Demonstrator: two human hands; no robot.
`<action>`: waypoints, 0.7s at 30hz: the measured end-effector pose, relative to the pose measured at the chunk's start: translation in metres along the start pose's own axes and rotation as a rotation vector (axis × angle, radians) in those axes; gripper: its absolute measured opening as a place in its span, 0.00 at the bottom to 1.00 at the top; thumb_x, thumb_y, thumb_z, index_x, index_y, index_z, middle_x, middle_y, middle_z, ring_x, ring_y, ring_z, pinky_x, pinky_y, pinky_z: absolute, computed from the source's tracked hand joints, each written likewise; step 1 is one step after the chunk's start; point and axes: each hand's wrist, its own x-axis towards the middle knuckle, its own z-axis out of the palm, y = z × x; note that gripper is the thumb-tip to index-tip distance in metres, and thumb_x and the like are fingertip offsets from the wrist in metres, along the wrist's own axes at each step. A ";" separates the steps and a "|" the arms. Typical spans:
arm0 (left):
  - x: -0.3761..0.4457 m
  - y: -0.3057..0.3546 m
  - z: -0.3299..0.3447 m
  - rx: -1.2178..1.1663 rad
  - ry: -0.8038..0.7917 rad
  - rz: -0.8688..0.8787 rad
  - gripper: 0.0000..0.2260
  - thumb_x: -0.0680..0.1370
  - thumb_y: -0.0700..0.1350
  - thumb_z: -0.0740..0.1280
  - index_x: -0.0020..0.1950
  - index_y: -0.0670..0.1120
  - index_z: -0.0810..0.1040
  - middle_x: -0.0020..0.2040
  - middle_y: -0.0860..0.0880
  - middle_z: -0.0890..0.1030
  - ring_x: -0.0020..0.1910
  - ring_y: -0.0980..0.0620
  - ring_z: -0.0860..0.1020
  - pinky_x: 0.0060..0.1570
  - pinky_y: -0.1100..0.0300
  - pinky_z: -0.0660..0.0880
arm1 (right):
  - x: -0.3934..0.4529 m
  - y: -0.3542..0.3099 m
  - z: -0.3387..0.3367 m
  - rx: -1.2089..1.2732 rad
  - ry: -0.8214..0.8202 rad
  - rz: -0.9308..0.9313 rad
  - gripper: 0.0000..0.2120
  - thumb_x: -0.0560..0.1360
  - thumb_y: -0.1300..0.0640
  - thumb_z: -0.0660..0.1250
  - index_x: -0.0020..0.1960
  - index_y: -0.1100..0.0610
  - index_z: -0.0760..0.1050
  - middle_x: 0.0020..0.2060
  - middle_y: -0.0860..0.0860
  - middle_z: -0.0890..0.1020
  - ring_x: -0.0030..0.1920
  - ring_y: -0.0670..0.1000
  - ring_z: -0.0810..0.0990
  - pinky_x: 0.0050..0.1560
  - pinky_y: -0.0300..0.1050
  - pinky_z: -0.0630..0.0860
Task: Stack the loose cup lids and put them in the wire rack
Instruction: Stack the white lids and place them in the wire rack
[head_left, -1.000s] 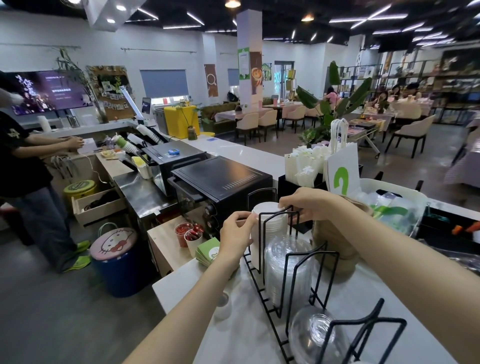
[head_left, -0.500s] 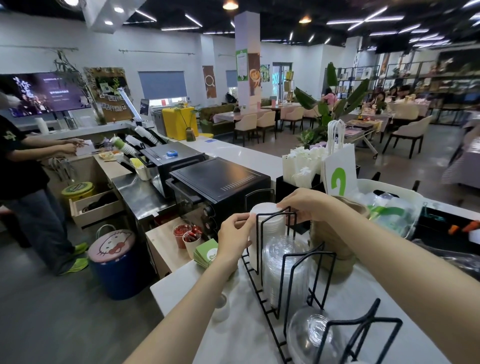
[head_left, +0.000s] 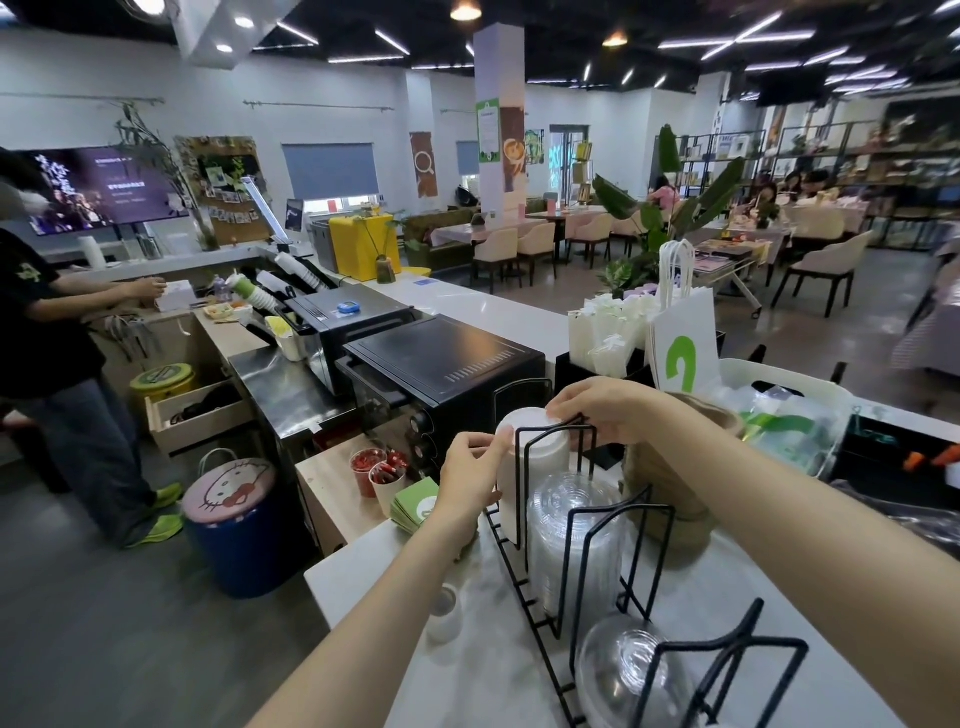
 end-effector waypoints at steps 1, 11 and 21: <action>0.000 0.000 0.000 -0.014 -0.017 -0.016 0.20 0.79 0.60 0.71 0.61 0.47 0.77 0.59 0.48 0.81 0.59 0.49 0.81 0.56 0.46 0.83 | 0.001 0.001 0.000 0.009 0.005 -0.001 0.09 0.78 0.61 0.70 0.58 0.62 0.80 0.51 0.59 0.80 0.49 0.56 0.80 0.49 0.50 0.82; 0.002 -0.004 -0.001 0.009 -0.080 -0.086 0.21 0.81 0.62 0.66 0.65 0.48 0.77 0.64 0.48 0.79 0.64 0.46 0.79 0.54 0.45 0.84 | 0.003 0.009 0.003 0.071 0.072 0.026 0.17 0.80 0.60 0.68 0.63 0.71 0.76 0.51 0.62 0.80 0.51 0.60 0.82 0.61 0.61 0.79; 0.005 -0.002 -0.002 -0.020 -0.152 -0.190 0.24 0.81 0.61 0.68 0.68 0.46 0.76 0.68 0.44 0.78 0.67 0.43 0.78 0.58 0.43 0.83 | -0.003 0.009 -0.001 0.097 0.064 0.083 0.16 0.80 0.58 0.68 0.64 0.67 0.75 0.54 0.62 0.81 0.52 0.61 0.82 0.54 0.58 0.83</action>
